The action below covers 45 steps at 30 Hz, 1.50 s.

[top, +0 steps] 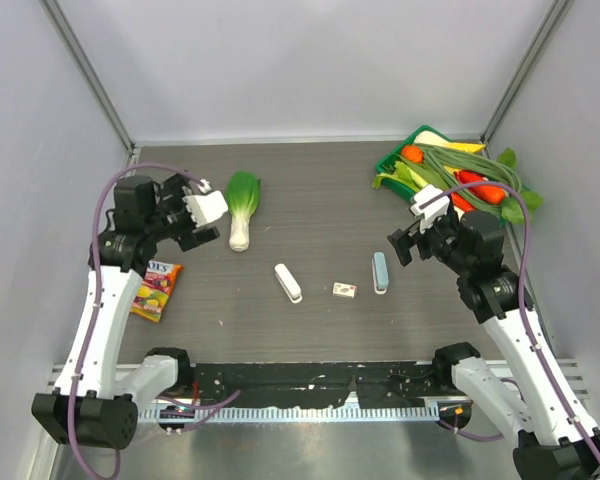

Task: Load the staples into the stapler
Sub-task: Pick up the stapler from the center of the board.

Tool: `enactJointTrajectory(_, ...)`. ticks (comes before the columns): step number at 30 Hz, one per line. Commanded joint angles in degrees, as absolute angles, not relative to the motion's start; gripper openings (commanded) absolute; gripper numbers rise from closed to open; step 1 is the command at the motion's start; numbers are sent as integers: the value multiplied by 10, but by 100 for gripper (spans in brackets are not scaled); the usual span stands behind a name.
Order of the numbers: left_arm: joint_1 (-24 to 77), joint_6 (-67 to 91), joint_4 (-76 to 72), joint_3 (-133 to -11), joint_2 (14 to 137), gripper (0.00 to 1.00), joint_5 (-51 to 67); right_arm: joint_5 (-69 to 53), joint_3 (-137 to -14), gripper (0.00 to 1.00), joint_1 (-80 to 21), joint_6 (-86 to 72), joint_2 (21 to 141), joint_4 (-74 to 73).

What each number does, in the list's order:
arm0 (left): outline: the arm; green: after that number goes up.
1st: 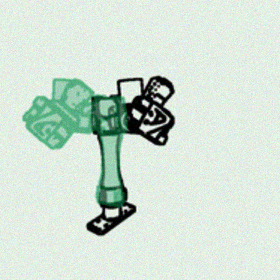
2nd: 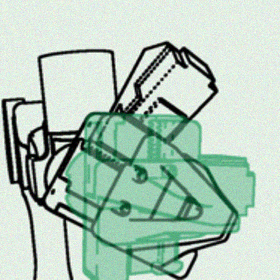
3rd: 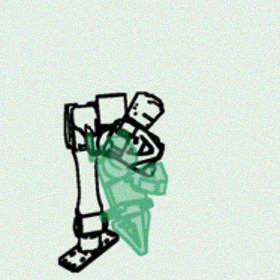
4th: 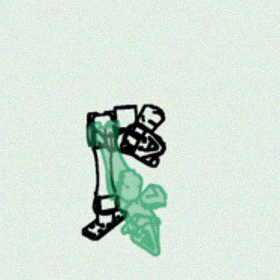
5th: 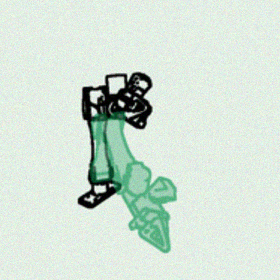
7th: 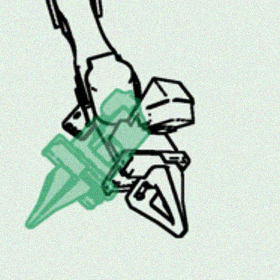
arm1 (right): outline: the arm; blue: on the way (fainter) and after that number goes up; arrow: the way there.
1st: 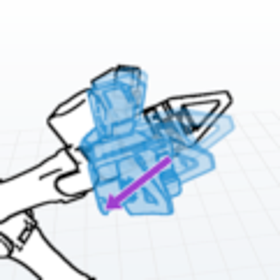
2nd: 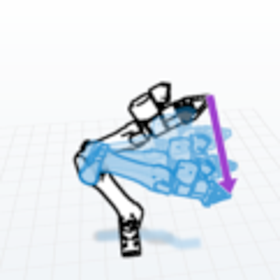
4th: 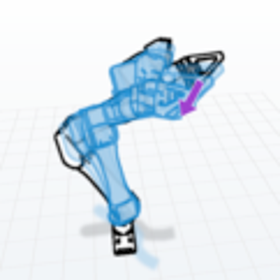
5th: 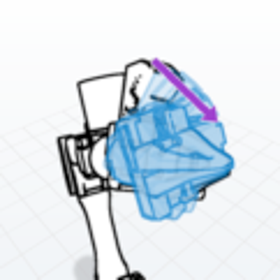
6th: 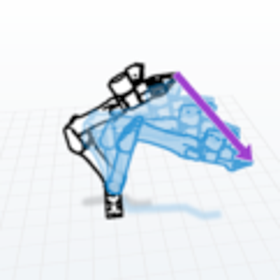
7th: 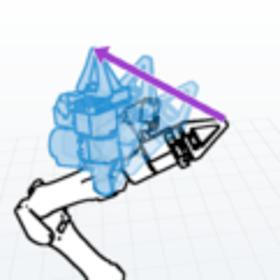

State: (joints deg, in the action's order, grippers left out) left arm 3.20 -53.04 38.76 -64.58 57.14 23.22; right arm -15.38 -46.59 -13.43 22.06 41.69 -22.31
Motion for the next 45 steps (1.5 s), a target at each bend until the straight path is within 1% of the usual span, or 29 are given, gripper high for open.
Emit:
enactJointTrajectory(1,63,-729,417,-664,605,100,246,-154,-461,97,-136,229,430,-199)
enactJointTrajectory(6,97,-854,423,-655,642,100,241,-147,-456,97,-136,233,448,-198)
enactJointTrajectory(10,119,-926,418,-652,678,100,235,-137,-450,97,-135,238,461,-193)
enactJointTrajectory(16,148,-992,387,-649,734,100,200,-129,-445,97,-135,247,481,-192)
enactJointTrajectory(20,170,-1081,378,-630,759,100,178,-126,-444,97,-135,250,495,-191)
enactJointTrajectory(24,197,-1054,397,-641,784,100,184,-117,-442,97,-135,257,507,-191)
enactJointTrajectory(31,252,-1013,506,-652,794,100,289,-125,-448,97,-128,255,518,-197)
enactJointTrajectory(33,271,-1013,525,-643,800,100,292,-127,-449,97,-122,252,518,-198)
enactJointTrajectory(37,332,-998,505,-612,820,100,282,-134,-450,97,-112,249,514,-200)
enactJointTrajectory(45,366,-991,478,-617,888,100,294,-145,-449,97,-104,246,508,-202)
